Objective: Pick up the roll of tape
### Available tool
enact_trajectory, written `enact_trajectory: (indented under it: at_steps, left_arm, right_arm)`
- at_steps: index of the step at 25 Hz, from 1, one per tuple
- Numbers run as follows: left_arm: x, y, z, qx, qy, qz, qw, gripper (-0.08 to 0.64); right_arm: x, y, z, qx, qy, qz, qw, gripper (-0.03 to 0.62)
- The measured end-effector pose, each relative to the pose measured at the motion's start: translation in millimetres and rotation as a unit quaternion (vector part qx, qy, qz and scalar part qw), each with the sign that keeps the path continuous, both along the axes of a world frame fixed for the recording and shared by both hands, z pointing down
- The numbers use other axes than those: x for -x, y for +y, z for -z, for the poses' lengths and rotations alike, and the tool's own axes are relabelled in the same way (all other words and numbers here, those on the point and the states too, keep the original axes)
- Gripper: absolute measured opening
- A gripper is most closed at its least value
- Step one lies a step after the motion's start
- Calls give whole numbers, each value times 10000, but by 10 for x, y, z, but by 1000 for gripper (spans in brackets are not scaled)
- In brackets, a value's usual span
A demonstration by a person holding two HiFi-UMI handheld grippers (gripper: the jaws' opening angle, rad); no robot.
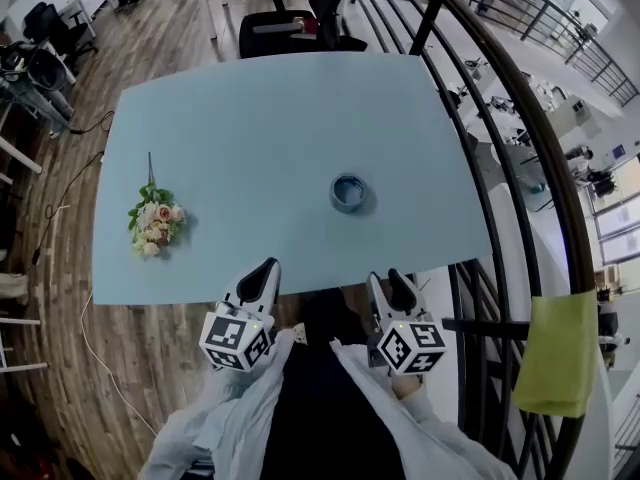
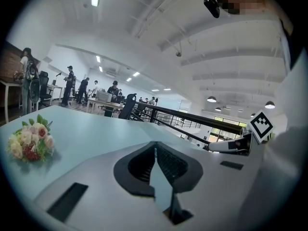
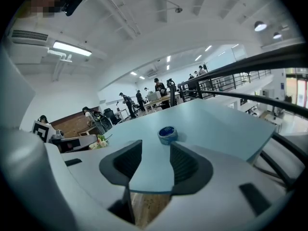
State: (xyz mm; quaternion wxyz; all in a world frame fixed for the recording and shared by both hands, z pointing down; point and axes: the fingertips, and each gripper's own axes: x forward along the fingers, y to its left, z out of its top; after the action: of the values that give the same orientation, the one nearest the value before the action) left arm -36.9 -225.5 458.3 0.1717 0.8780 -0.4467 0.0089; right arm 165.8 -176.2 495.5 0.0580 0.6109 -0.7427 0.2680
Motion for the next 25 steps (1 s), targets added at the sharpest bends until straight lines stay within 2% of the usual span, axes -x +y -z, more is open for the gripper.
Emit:
enact_trajectory:
  at_steps: [4, 16, 25]
  left_arm:
    - [-162, -213, 58, -73, -115, 3, 9999, 26]
    - [-272, -909, -98, 194, -122, 439, 9988, 26]
    - [-495, -1326, -321, 397, -166, 415, 9982, 26]
  right_arm:
    - [-143, -321, 8, 9, 20, 121, 9999, 184]
    - [-235, -1201, -129, 194, 57, 621, 9979, 184]
    - [-216, -1698, -297, 337, 204, 987, 9943, 193]
